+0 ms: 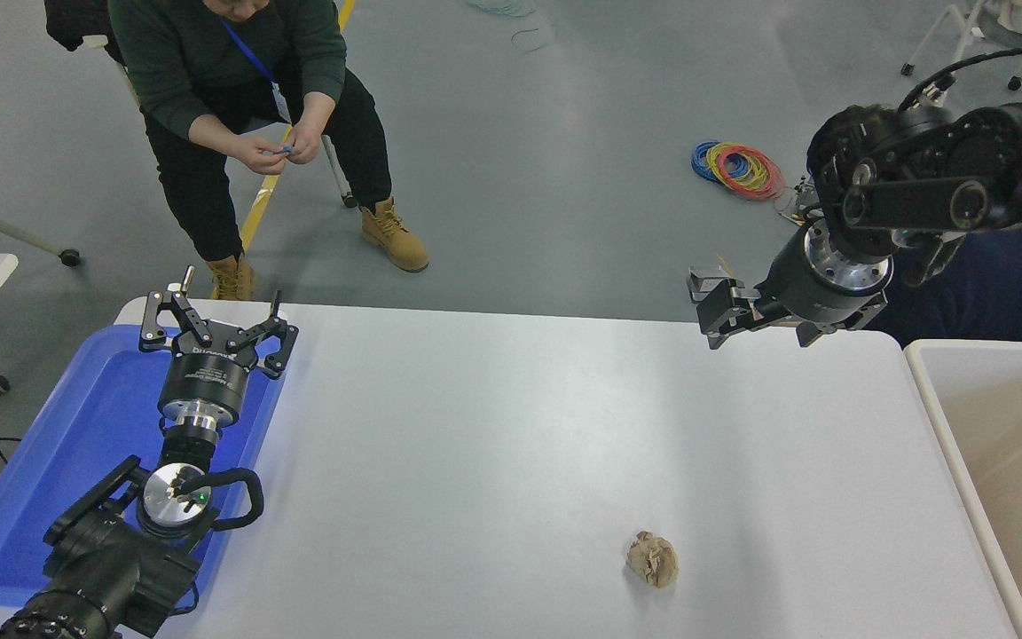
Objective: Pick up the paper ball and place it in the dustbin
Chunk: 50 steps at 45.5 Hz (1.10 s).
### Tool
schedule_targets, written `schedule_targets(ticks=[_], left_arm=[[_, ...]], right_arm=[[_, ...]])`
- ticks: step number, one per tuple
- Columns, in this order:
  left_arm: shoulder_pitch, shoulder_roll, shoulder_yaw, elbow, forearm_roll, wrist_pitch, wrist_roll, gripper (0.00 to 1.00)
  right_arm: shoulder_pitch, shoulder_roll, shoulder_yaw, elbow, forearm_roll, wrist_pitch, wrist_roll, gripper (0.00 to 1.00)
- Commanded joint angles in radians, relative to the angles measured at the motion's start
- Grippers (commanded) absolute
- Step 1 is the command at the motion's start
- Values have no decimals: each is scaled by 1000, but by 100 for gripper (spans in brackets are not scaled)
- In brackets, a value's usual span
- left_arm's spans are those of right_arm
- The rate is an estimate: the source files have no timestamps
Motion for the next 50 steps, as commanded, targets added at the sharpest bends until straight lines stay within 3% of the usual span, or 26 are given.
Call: schedule_targets(ticks=[1,19,50], left_arm=[[0,1,0,0,0,0,1,100],[0,-1,0,0,0,0,1,100],[0,1,0,0,0,0,-1,100]], right_arm=[[-25,48,60,5,2,-4,-1,100],[-149,176,115,6,-1,-83,-1,100],[-324,206,115,8,-7,-159,-1,100]])
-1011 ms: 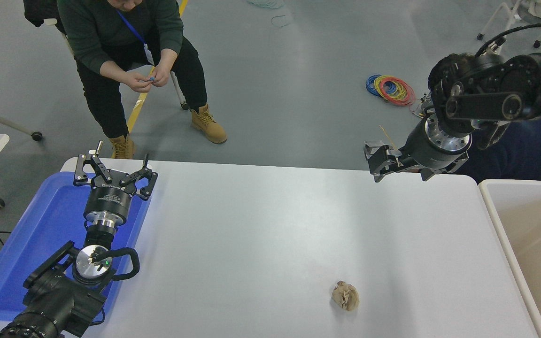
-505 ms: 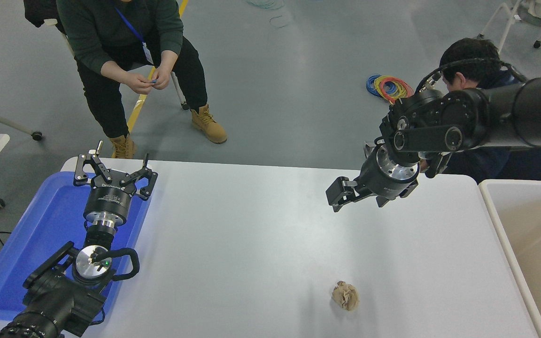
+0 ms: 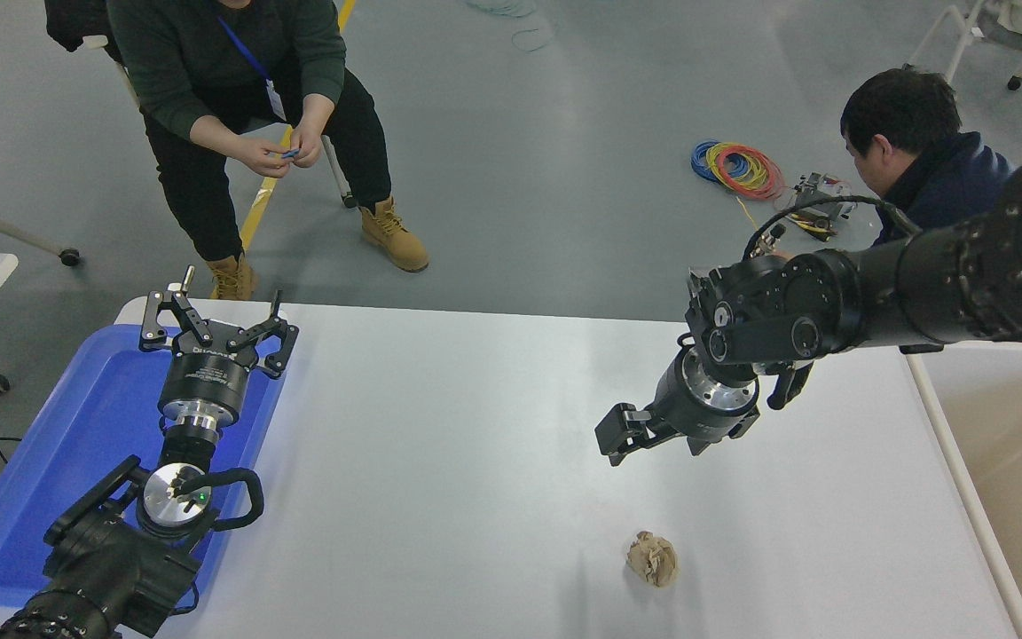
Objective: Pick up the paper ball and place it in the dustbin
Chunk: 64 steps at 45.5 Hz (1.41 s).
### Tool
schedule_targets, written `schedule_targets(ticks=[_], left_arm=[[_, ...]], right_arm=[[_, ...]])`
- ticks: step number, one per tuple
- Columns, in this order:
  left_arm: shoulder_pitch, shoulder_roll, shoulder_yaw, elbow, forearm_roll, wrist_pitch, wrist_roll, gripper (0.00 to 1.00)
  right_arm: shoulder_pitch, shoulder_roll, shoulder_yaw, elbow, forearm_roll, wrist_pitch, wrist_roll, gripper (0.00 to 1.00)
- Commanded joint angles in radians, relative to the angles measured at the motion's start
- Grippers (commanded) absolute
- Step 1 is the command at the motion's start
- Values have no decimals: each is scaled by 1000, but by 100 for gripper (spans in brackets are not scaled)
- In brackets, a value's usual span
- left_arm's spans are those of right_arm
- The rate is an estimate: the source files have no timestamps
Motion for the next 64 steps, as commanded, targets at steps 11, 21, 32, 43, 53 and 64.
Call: schedule_targets(ticks=[11,21,32,43,53,64], left_arm=[[0,1,-2,0,0,0,-1,100],[0,1,0,0,0,0,-1,100],[0,1,0,0,0,0,-1,100],[0,1,0,0,0,0,-1,100],[0,1,0,0,0,0,-1,100],[0,-1,0,0,0,0,-1,100]], right_arm=[[-132,14,0,-18,-13,-89,0,100],[-218,14,0,-58,-18,-122,0,100],[-278,14,2,-60,-18,-150,0,100],[-316,14,2,-76,-18,-173,2,100],[-350,14,13,-84,-18,-201,2,100],[-380,14,46,-99,-58,-234,6,97]])
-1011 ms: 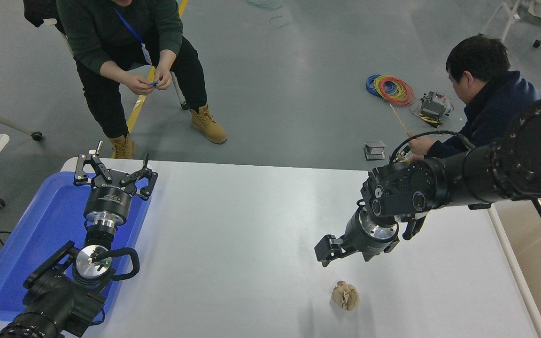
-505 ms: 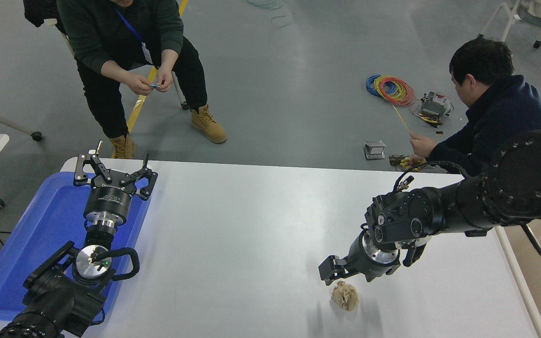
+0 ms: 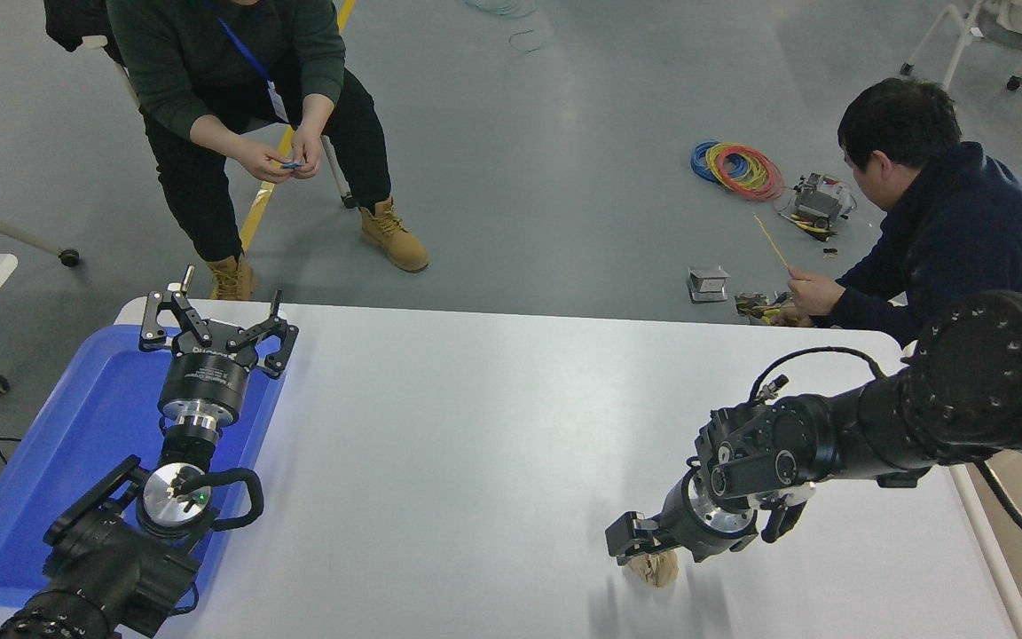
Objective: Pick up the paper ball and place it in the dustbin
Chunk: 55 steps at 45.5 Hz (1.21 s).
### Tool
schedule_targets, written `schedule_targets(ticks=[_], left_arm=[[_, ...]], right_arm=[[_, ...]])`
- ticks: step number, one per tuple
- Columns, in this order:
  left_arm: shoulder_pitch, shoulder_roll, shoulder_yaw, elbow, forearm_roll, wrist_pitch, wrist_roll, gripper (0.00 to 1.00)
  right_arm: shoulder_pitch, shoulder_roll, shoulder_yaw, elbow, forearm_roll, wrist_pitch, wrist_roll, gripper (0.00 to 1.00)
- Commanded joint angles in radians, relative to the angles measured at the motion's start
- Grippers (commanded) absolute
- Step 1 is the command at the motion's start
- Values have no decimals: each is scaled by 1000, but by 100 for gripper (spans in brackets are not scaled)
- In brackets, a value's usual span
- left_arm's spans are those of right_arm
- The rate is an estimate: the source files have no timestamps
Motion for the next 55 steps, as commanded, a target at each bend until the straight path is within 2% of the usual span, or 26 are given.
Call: schedule_targets(ticks=[1,5,9,14,21,40,55], left_arm=[[0,-1,0,0,0,0,1,100],[0,1,0,0,0,0,1,100],[0,-1,0,0,0,0,0,100],[0,1,0,0,0,0,1,100],[0,-1,0,0,0,0,1,100],[0,-1,0,0,0,0,0,100],[0,1,0,0,0,0,0,100]], right_arm=[[-35,0,20,-14,-42,-47,5,96],[-35,0,28,-11,-63,-66,8,82],[-36,0,23,-12,-92,-78,8,59],[-38,0,17,-12,-112,-95,8,43],[-35,0,0,-12,-118,-97,8,0],[17,0,-40,-2,-148,-95,11,0],[212,0,-47,54,-146,-35,11,0]])
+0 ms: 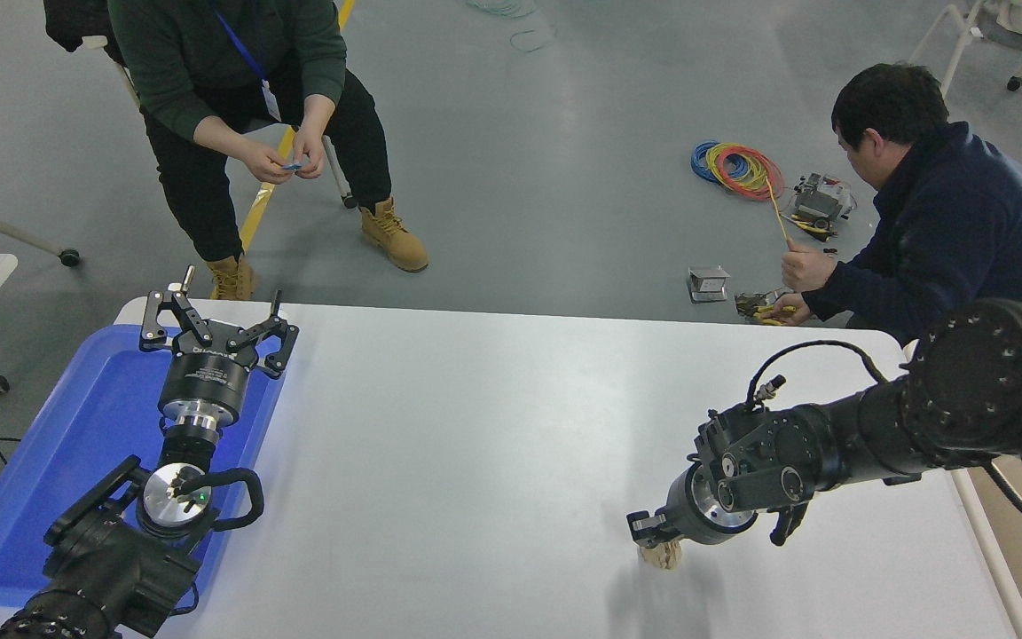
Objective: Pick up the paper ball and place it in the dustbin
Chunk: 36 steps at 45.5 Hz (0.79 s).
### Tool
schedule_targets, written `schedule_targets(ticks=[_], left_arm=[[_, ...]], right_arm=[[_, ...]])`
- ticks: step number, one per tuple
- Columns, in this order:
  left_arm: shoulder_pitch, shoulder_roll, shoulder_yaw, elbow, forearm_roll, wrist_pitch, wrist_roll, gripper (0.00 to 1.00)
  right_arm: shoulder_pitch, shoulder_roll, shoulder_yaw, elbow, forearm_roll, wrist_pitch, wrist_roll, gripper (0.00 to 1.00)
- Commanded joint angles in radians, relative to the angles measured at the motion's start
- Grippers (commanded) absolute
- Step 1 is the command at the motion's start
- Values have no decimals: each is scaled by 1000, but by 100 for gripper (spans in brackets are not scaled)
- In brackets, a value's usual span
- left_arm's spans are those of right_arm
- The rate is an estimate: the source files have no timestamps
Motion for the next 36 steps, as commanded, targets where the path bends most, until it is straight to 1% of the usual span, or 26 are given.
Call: schedule_targets(ticks=[1,21,36], left_arm=[[0,1,0,0,0,0,1,100],[0,1,0,0,0,0,0,100],[0,1,0,0,0,0,0,100]], right_arm=[[149,-11,-4,33,-2,59,0,0],[455,-212,-10,127,-2,214,-1,0],[645,-282,-66,208,-2,289,-1,0]])
